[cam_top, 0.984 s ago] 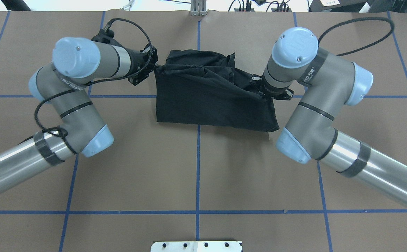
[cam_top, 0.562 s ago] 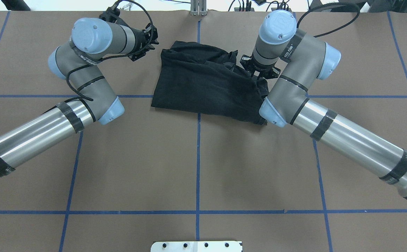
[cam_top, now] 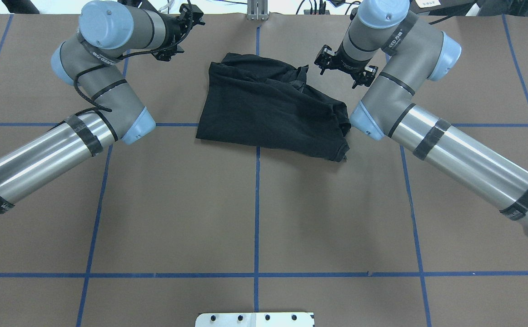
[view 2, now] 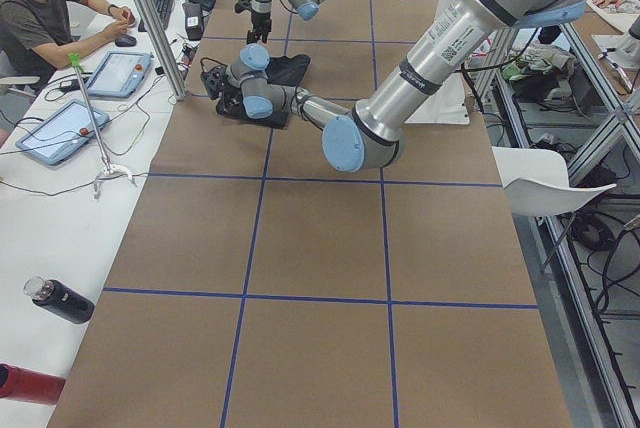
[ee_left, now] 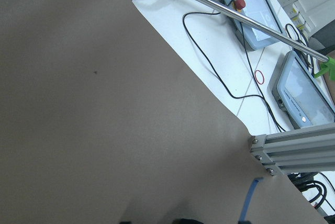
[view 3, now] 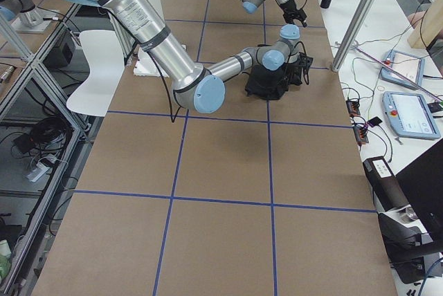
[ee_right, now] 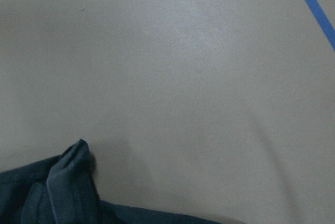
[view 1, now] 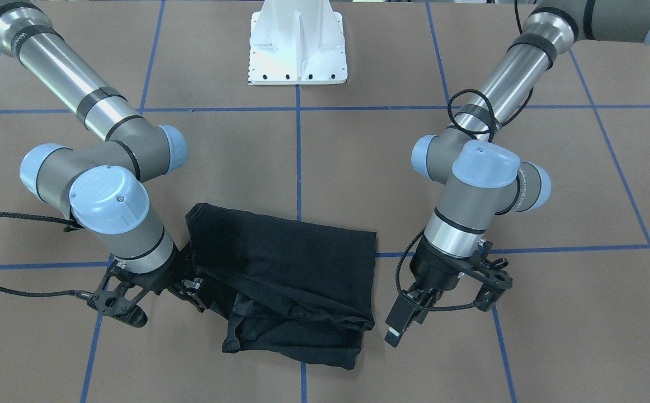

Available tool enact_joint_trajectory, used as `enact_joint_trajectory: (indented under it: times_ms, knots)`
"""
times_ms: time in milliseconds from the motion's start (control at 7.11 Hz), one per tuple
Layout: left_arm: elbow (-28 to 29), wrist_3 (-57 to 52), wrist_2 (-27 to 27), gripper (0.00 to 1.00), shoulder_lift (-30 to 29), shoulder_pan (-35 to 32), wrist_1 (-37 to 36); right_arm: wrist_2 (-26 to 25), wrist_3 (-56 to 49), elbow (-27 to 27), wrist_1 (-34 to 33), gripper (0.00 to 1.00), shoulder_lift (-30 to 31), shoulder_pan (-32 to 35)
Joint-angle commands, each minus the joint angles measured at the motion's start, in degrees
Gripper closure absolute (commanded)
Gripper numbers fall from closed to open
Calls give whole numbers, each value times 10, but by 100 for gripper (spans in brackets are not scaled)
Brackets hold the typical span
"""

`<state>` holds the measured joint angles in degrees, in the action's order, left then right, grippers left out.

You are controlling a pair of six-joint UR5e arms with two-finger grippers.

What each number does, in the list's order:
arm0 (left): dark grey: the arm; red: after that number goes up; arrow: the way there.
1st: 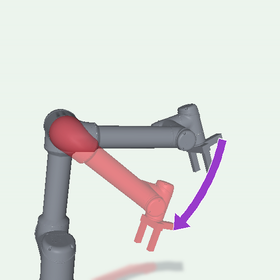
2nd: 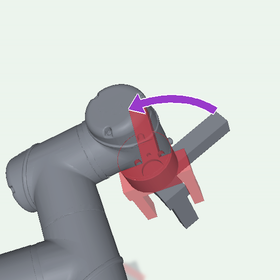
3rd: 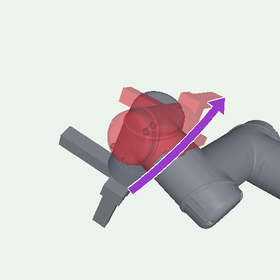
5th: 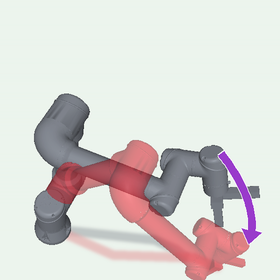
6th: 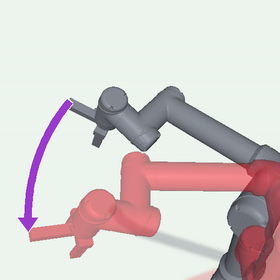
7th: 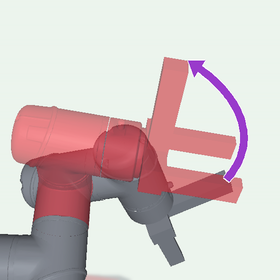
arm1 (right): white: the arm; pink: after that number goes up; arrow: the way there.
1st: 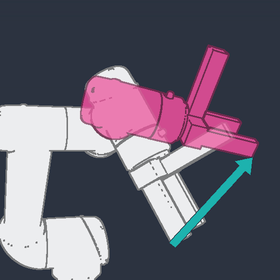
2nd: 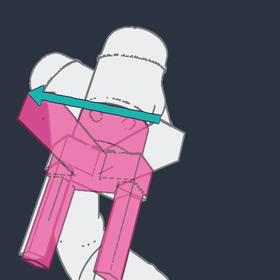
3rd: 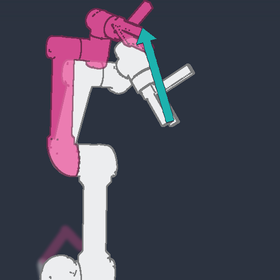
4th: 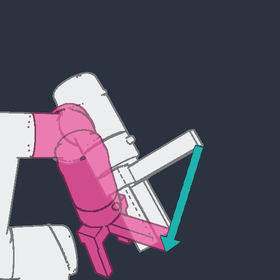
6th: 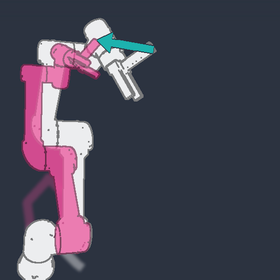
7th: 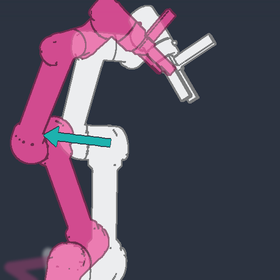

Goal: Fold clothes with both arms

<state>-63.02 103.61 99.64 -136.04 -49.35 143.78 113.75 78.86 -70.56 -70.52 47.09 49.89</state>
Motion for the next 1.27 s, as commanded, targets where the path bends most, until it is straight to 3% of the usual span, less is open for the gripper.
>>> enact_joint_trajectory:
  times_ms: [0, 141, 281, 422, 703, 984, 1125]
  knots:
    - [-132, -113, 73, 0, 80, -21, -39, 8, -19, -115, -48, 0, 66, 12]
    - [-224, -263, 92, 0, 142, -31, -93, 9, -107, -174, -98, 0, 103, 34]
    - [-279, -371, 98, 0, 173, -52, -154, 12, -210, -217, -157, 0, 129, 67]
    - [-334, -452, 119, 0, 218, -71, -201, 39, -306, -242, -192, 0, 162, 104]
    - [-442, -662, 185, 0, 340, -151, -283, 95, -442, -246, -190, 0, 230, 171]
    - [-463, -863, 208, 0, 468, -229, -287, 127, -555, -247, -190, 0, 288, 237]
    - [-454, -971, 260, 0, 500, -295, -293, 156, -611, -251, -190, 0, 319, 265]
